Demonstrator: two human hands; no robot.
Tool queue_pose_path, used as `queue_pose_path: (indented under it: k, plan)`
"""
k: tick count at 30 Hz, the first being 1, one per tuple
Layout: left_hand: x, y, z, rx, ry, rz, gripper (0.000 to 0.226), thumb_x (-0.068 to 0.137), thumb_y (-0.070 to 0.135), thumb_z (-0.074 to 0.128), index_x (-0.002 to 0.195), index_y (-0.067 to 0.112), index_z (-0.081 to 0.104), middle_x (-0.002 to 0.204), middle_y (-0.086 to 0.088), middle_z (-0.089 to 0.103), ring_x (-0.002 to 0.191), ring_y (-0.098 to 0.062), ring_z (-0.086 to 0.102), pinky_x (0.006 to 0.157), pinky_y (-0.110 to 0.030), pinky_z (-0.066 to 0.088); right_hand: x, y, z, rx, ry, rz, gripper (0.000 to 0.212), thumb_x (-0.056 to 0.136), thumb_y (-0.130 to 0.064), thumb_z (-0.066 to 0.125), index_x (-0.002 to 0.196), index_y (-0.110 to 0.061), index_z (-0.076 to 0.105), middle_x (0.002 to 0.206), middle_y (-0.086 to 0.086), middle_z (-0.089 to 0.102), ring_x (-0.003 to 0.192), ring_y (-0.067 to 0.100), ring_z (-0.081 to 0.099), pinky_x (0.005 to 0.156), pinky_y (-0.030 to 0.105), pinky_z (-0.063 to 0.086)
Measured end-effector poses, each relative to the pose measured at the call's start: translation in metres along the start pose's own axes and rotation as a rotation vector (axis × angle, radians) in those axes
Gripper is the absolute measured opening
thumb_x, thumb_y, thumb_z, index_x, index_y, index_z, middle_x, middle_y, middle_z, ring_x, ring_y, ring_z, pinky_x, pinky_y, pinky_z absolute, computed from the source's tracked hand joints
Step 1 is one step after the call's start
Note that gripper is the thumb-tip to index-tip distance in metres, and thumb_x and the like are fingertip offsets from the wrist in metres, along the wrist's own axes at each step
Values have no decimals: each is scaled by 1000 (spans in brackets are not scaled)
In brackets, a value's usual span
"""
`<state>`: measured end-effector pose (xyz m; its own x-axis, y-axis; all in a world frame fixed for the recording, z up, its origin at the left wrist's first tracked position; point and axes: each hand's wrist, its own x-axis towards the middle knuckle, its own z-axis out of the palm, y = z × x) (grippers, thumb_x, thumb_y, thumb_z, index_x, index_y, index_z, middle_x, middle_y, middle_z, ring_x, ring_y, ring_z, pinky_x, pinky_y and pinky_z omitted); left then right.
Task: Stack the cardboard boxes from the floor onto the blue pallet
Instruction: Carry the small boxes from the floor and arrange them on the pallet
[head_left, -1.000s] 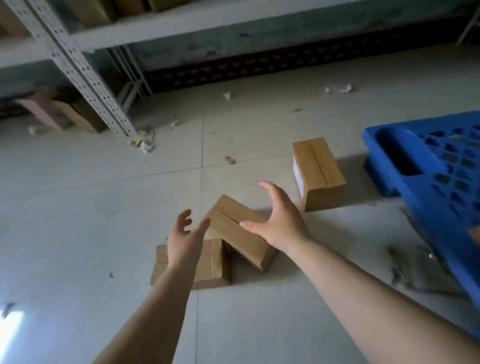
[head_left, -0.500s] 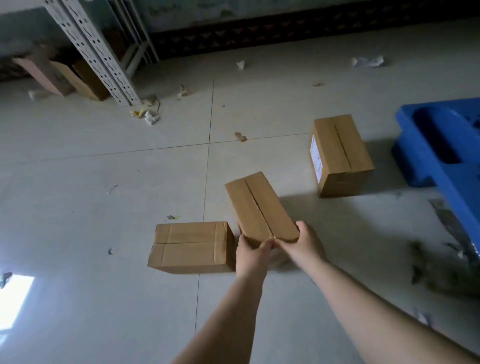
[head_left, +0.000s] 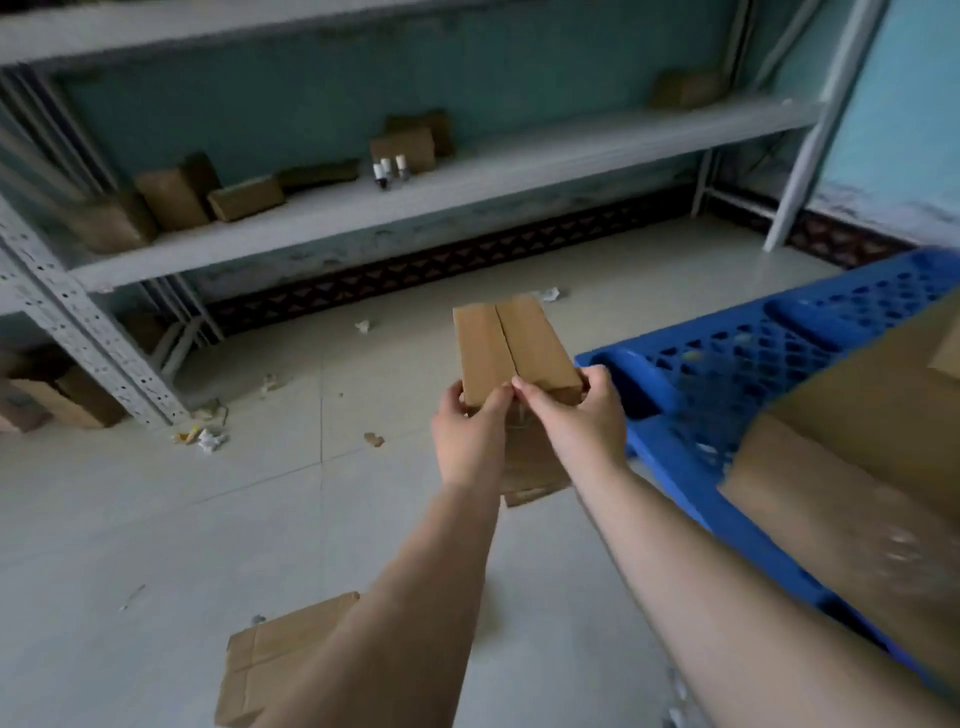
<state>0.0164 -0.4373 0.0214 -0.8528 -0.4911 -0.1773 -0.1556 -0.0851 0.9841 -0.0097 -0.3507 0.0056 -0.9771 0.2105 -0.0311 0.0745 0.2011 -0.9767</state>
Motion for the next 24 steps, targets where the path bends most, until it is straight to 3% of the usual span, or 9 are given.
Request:
queue_pose_path:
  k: [3,7,10,13,15,17,20,24]
  plan:
    - [-38,46,54,-5,-139,93,21,78,24,65,98,25,57,91,2,66,84,-15,64,80,-33,53,-1,-37,-76,40,182,-71,51,66,-53,73,97,-23,47,100,-3,53,76,8,51,52,19,36]
    - [-100,90,128,-24,-360,163,27,77,25,68,101,24,57,80,10,62,75,-10,61,75,-30,52,-9,-68,-182,62,422,-145,50,64,-52,74,94,-20,50,99,1,60,82,15,58,57,23,40]
    - [-147,104,180,-26,-520,173,27,77,29,67,100,26,55,80,12,61,76,-9,61,83,-36,53,-24,-77,-254,65,606,-191,50,64,-51,75,96,-19,53,97,0,63,83,16,60,58,22,40]
    - [-192,104,221,20,-653,148,38,78,34,65,114,27,53,88,9,60,80,-12,58,86,-40,51,-43,-68,-312,64,765,-196,47,64,-48,76,93,-20,52,92,-4,62,82,17,59,56,19,38]
    - [-218,95,244,48,-731,127,35,78,34,64,111,27,54,102,1,63,90,-18,59,91,-44,50,-54,-56,-343,63,859,-204,46,64,-45,78,91,-19,51,83,-10,56,79,15,57,53,12,33]
    - [-235,84,261,65,-782,112,34,77,33,64,110,27,56,105,-1,63,92,-20,59,92,-46,49,-59,-40,-364,35,921,-190,47,64,-44,78,92,-18,51,87,-7,55,79,14,54,53,8,32]
    - [-246,61,283,77,-817,87,38,75,31,64,112,28,57,100,1,62,87,-16,57,91,-44,49,-58,-9,-382,16,963,-134,54,64,-47,77,100,-14,53,104,4,59,87,19,58,63,22,42]
    - [-245,13,296,197,-876,77,47,77,26,65,123,22,54,102,-1,60,99,-25,57,95,-47,47,-61,47,-387,-121,925,43,63,69,-53,71,116,-19,47,116,2,58,101,21,57,78,32,49]
